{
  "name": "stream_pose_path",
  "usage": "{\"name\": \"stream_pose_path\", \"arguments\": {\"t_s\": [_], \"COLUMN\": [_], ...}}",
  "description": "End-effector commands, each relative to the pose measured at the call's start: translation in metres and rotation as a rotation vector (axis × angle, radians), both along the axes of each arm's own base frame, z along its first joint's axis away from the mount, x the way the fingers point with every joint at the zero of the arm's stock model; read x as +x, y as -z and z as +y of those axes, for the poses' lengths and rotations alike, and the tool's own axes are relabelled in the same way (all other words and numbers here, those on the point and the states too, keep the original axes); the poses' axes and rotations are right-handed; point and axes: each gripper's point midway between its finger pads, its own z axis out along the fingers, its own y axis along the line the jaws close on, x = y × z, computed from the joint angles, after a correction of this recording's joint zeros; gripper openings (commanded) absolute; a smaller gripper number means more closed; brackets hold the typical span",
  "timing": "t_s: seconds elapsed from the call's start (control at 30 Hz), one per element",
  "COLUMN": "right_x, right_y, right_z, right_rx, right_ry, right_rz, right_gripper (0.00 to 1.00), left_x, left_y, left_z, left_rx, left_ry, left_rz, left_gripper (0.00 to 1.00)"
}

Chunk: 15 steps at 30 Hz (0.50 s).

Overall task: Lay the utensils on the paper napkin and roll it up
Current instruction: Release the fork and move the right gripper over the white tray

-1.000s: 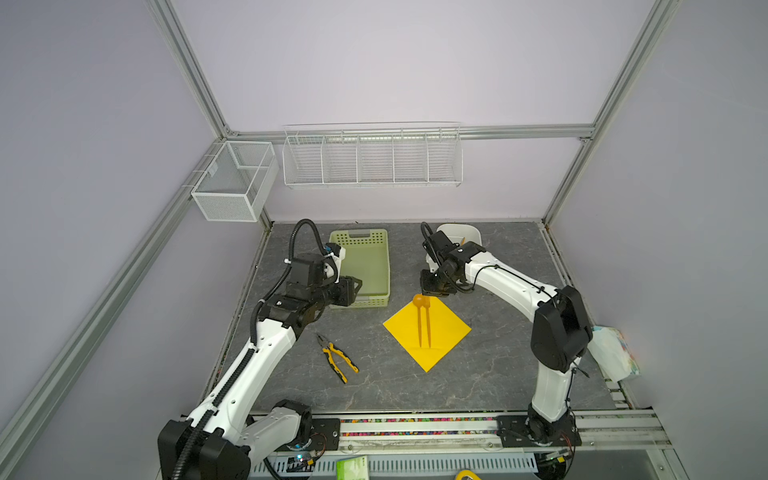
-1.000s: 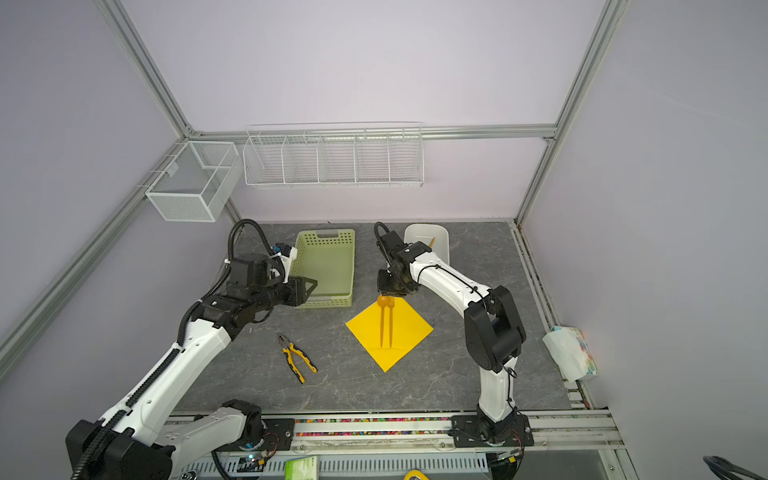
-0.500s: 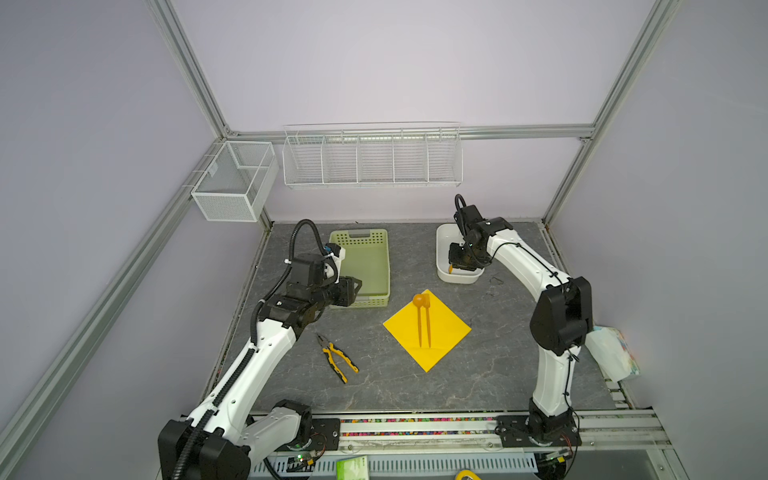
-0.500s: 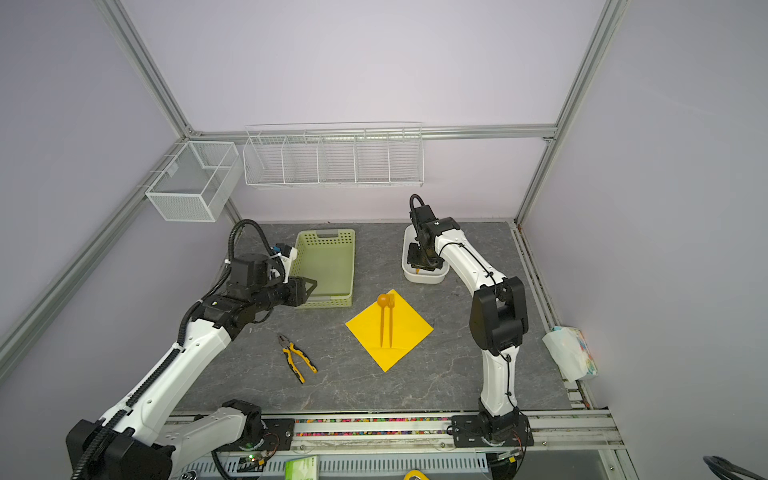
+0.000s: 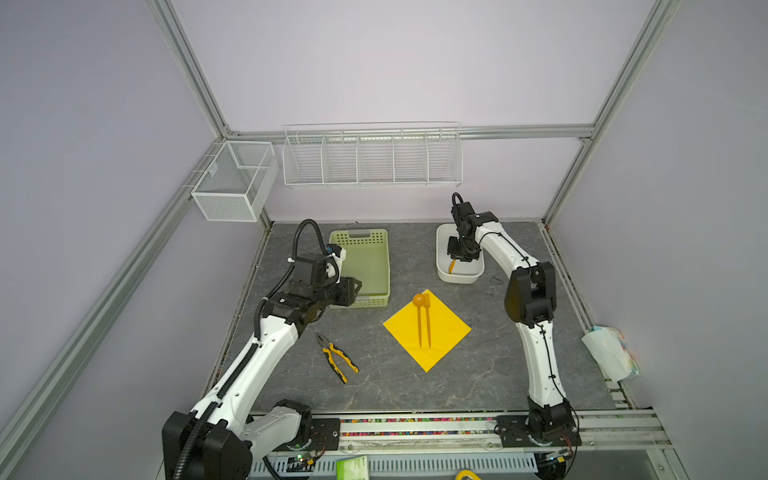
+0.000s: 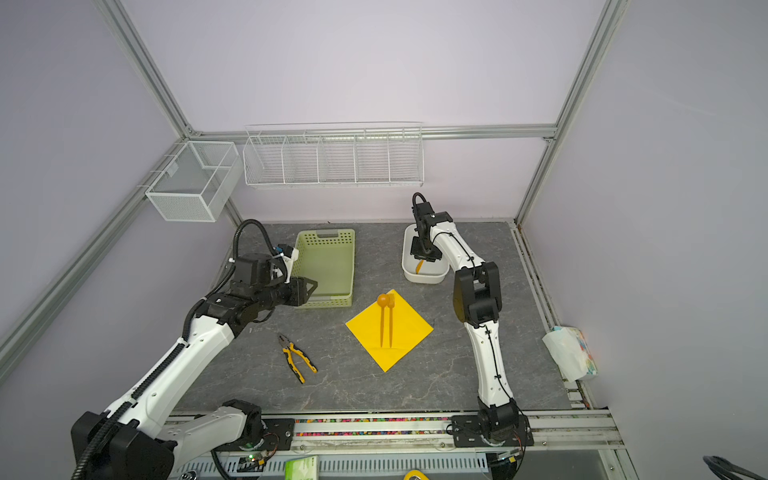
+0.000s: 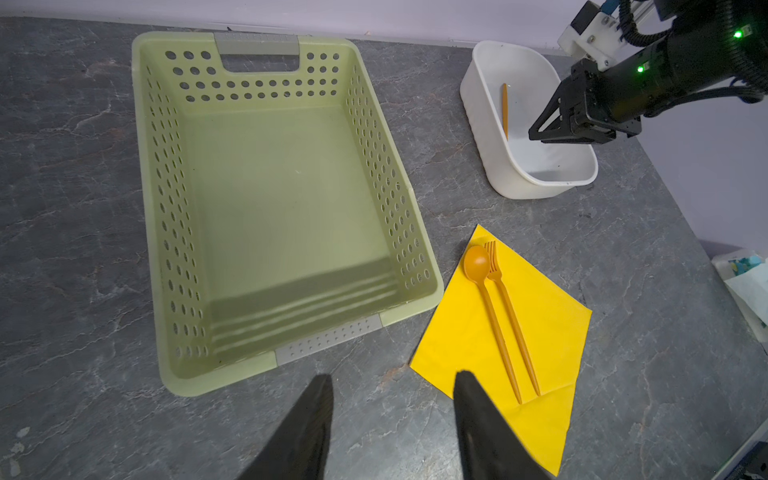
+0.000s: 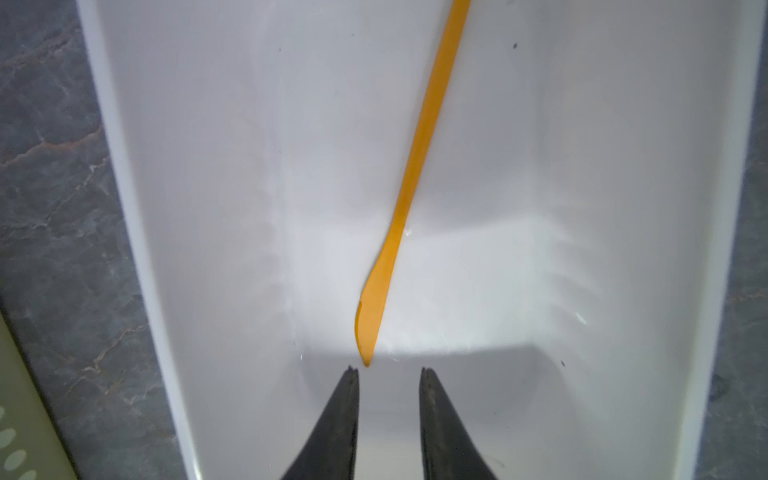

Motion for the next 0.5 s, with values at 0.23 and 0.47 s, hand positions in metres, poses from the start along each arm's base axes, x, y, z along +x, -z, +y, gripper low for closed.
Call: {"name": "stream_pose_path", "arguments": {"t_s": [0.23,0.47], "right_x": [0.030,0.033], "right_y": [0.037,0.062], "right_z": [-0.018,-0.020], "right_rx": [-0.043,-0.064], "right_ry": [0.054,0.052], "right_rz": [-0.009,0.012], "right_gripper": [0.29,0.28], "left_x": [0.005,0.008], "left_y": [0.020,0.026], "left_z": [0.003,0.001], "left_rx": [0.030,0.035], "left_ry": [-0.017,-0.012], "left_rz": [0.048,0.070], "left_gripper": [0.48,0.48]}}
